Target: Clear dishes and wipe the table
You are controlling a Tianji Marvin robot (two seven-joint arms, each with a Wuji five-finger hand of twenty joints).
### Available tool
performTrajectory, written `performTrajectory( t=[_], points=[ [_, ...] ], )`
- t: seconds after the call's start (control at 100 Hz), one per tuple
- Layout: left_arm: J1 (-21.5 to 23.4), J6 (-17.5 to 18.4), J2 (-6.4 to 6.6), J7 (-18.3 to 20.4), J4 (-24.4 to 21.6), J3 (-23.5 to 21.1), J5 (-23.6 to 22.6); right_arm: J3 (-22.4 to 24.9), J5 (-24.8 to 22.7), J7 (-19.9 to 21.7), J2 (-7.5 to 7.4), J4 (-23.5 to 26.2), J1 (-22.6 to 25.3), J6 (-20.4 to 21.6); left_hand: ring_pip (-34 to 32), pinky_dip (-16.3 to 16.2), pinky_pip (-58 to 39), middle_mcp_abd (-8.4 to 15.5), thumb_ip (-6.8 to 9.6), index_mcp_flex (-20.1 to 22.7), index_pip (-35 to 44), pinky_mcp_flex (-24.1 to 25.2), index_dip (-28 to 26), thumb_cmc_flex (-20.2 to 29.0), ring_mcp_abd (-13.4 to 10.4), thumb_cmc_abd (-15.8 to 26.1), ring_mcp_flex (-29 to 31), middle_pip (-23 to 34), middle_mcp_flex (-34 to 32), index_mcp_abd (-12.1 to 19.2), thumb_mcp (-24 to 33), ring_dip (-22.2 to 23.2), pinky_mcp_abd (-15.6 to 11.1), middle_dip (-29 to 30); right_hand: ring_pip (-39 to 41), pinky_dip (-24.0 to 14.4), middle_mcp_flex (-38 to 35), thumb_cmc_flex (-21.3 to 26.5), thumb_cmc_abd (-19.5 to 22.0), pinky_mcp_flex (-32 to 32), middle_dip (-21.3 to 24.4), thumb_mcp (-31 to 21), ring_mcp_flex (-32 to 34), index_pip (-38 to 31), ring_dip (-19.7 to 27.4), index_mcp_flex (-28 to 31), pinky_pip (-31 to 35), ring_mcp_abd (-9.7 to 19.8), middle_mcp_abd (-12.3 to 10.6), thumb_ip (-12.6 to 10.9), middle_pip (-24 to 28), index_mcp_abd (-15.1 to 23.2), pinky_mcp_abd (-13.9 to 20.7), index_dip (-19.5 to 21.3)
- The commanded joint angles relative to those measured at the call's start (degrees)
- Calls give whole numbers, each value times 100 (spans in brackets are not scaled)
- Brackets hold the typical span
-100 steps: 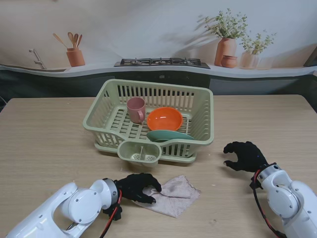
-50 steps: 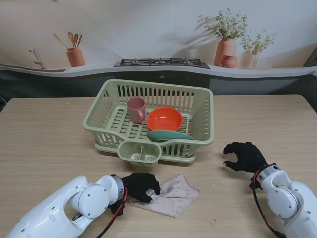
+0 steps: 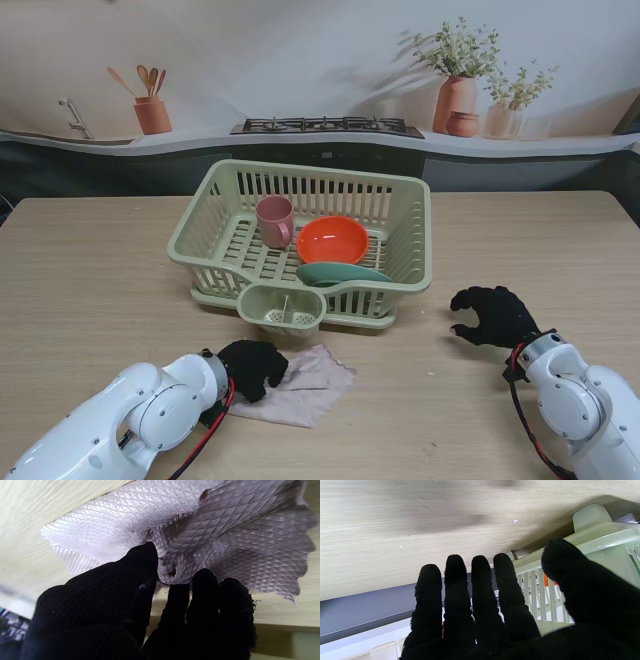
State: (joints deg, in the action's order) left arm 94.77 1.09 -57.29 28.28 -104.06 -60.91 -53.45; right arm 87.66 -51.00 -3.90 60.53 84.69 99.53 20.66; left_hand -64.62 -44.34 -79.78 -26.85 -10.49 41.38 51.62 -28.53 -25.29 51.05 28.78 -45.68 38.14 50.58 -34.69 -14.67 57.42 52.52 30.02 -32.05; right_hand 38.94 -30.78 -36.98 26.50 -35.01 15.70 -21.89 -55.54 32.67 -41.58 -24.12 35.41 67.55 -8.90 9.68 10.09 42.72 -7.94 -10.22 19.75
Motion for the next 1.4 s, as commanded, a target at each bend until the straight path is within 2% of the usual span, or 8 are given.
performTrajectory(
  t=[0.0, 0.26, 0.45, 0.63, 0.78, 1.04, 1.23, 1.39],
  points=[
    [221, -2, 75, 96, 27, -104, -98, -13, -20, 73, 16, 25, 24, -2, -209, -188, -441, -340, -226, 65, -189, -195, 86, 4, 101, -371, 159, -135, -131, -305, 335, 112, 171, 35, -33, 1, 107, -62, -71, -70, 28, -14, -111, -37, 38, 117, -38, -62, 23, -185, -77, -30, -80, 38],
    [902, 296, -1, -332, -80, -936, -815, -15, -49, 93, 9, 21, 21, -11, -926, -175, -1047, -231, -215, -152, 1004, -893, -383, 688, -328, -210, 832, 189, -903, 68, -49, 309, 124, -392, -28, -6, 102, -53, -78, -78, 28, -31, -121, -44, 36, 120, -36, -61, 29, -187, -70, -30, -73, 43],
    [918, 487, -10, -439, 19, -1064, -520, -19, -55, 102, 8, 28, 29, -36, -1083, -133, -939, -388, -27, 672, -951, -761, 902, 1046, -346, 810, 630, -74, -923, -84, -413, 445, 234, -895, -29, -10, 103, -59, -77, -78, 29, -29, -126, -40, 36, 130, -32, -63, 28, -185, -71, -32, -80, 42],
    [539, 359, 45, -55, 81, -641, 61, -14, -51, 89, 11, 28, 28, -33, -946, -242, -946, -398, 17, 1526, -790, -896, 928, 1098, 44, 1105, 790, -425, -1263, -129, -623, 532, 525, -995, -28, -13, 107, -61, -68, -78, 31, -29, -124, -38, 36, 134, -31, -64, 30, -186, -76, -28, -73, 42],
    [27, 56, 92, 188, 173, 13, 609, 3, -44, 62, 16, 24, 36, -20, -676, -337, -1054, -258, -7, 1593, -566, -1127, 553, 1089, 277, 1064, 1162, -827, -1832, -91, -529, 413, 709, -767, -25, -15, 109, -63, -66, -88, 32, -30, -124, -39, 34, 140, -32, -60, 26, -186, -78, -24, -77, 43],
    [-530, -438, 149, 437, 278, 749, 992, 21, -31, 50, 18, 15, 48, 2, -509, -306, -905, -312, -6, 1313, 19, -1397, 146, 1242, 336, 1072, 1490, -570, -2043, -82, -468, 158, 997, -383, -25, -19, 115, -60, -63, -94, 35, -27, -126, -33, 34, 134, -35, -58, 41, -186, -83, -26, -75, 44],
    [-5, -358, 121, 427, 90, 83, 498, 32, -20, 41, 22, 22, 56, -1, -518, -330, -838, -307, 7, 1240, 261, -1312, 107, 1278, 317, 1068, 1494, -490, -2056, -46, -478, 131, 997, -408, -47, -15, 136, -81, -66, -119, 41, -11, -142, -15, 44, 89, -52, -57, 26, -181, -97, -23, -78, 38],
    [783, -10, 7, -132, -79, -906, -70, 66, 38, 64, 31, 84, 82, -2, -511, -373, -810, -294, 25, 1258, 305, -1239, 163, 1285, 349, 1046, 1477, -491, -2078, -41, -473, 125, 997, -404, -143, -4, 167, -104, -78, -159, 76, 43, -168, 52, 89, 56, -103, -42, 21, -168, -173, -15, -137, 5]
  ],
)
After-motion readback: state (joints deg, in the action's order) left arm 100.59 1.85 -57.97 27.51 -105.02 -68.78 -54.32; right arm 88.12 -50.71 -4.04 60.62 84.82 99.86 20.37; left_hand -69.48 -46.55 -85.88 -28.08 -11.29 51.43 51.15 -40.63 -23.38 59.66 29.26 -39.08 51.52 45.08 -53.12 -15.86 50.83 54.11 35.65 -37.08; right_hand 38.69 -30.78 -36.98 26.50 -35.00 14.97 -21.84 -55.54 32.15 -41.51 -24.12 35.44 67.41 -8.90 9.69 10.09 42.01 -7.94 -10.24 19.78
